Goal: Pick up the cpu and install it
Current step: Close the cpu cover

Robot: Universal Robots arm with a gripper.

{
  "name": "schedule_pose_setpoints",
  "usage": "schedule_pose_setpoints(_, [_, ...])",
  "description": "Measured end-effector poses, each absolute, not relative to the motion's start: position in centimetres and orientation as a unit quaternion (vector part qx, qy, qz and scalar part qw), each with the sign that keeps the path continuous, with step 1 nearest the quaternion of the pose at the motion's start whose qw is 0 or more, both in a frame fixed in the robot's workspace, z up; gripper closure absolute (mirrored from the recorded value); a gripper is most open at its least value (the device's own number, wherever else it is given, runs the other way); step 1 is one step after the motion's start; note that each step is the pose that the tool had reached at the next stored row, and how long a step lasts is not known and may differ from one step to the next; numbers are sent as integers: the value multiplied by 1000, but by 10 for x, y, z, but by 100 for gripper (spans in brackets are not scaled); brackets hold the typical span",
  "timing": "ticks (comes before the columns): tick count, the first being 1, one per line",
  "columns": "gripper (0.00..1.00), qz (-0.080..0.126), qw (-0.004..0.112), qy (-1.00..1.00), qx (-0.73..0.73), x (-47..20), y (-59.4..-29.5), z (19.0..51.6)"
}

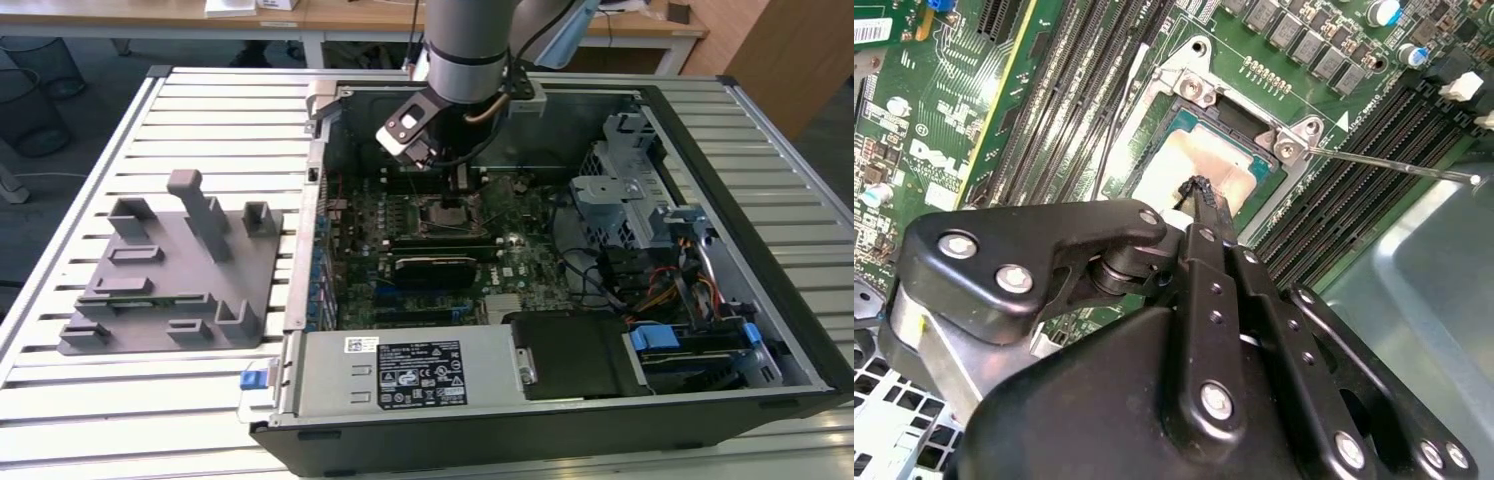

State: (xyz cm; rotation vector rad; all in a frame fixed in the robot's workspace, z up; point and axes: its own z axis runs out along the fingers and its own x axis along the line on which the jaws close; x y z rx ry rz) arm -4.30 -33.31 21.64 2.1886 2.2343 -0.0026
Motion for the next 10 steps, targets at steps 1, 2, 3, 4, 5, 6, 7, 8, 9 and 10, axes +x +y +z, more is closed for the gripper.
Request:
schedule_pose_setpoints(1, [89, -1, 7, 714, 700, -43, -333, 217])
schedule_pose_setpoints(2, [89, -1, 7, 714, 700, -43, -333, 217])
schedule_pose_setpoints(3, [89, -1, 7, 714, 700, -43, -333, 218])
schedule_pose_setpoints(4, [89, -1, 7, 714, 700, -43, -333, 218])
schedule_pose_setpoints(5, [89, -1, 7, 714, 700, -43, -333, 218])
schedule_pose_setpoints(6, [89, -1, 7, 714, 700, -43, -333, 219])
schedule_pose_setpoints(7, [89, -1, 7, 714, 700, -43, -333, 219])
schedule_pose_setpoints(8, [89, 0, 6, 714, 700, -43, -333, 219])
schedule_pose_setpoints(9, [89, 0, 6, 714, 700, -43, -333, 219])
schedule_pose_setpoints(10, [89, 0, 6, 714, 700, -43, -333, 219])
